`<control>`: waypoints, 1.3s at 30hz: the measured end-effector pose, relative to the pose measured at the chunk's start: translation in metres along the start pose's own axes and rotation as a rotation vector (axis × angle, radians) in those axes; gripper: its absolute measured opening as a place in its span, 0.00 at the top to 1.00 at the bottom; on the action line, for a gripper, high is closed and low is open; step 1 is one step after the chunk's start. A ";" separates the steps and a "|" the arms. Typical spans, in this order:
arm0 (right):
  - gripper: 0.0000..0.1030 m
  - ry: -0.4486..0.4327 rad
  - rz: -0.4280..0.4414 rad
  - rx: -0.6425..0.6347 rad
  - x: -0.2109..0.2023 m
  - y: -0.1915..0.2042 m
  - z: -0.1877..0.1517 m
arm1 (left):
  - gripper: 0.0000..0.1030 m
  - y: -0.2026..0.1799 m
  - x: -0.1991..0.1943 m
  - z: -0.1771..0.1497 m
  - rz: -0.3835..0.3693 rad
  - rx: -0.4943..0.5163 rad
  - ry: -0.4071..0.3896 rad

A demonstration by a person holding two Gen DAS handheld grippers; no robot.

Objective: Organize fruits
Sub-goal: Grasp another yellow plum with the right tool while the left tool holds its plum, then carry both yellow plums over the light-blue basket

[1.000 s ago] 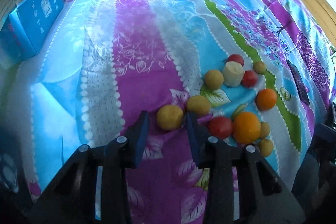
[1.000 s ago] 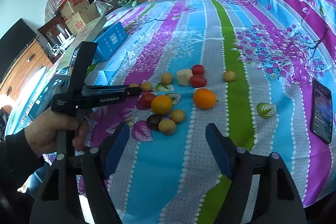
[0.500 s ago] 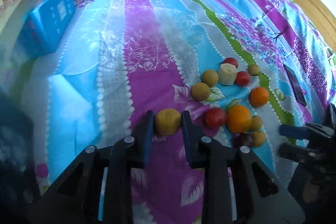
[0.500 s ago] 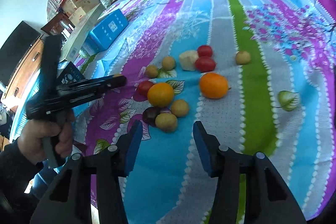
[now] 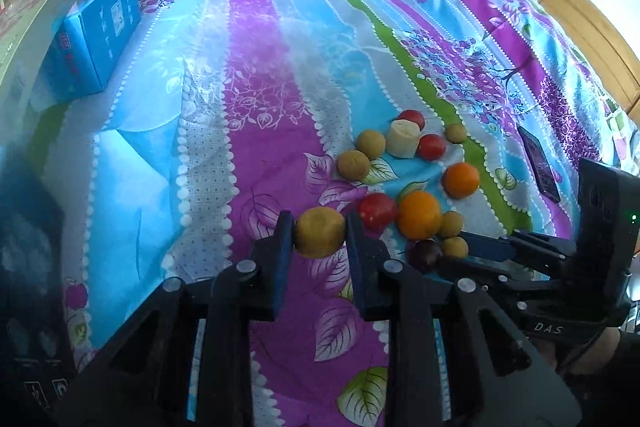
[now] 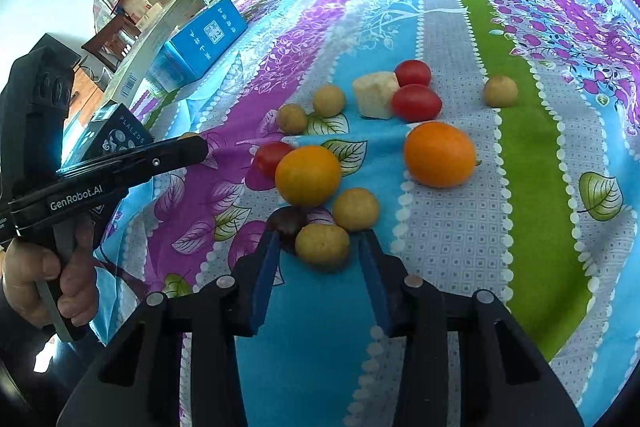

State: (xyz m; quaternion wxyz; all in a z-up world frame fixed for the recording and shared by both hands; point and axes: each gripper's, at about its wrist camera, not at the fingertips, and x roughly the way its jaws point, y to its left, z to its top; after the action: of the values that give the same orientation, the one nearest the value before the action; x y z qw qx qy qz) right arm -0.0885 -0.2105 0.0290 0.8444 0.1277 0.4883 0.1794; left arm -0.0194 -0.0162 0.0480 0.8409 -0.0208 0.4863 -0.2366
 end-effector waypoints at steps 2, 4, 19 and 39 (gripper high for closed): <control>0.65 0.002 0.008 0.005 -0.002 0.000 -0.001 | 0.74 -0.002 -0.002 -0.001 0.003 -0.001 -0.001; 0.70 0.001 -0.007 0.000 -0.005 0.002 -0.001 | 0.74 -0.005 -0.006 -0.001 0.010 0.007 -0.008; 0.70 -0.159 -0.202 -0.074 -0.075 0.064 0.049 | 0.74 -0.011 -0.097 0.019 0.225 0.021 -0.182; 0.70 -0.216 -0.149 -0.286 -0.083 0.216 0.114 | 0.74 0.064 -0.225 0.013 0.455 -0.170 -0.374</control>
State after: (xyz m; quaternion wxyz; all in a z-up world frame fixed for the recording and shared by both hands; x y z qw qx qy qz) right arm -0.0656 -0.0557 0.2344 0.9123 -0.0115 0.3727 0.1690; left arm -0.0773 0.1323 0.2198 0.9425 -0.0247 0.3332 0.0073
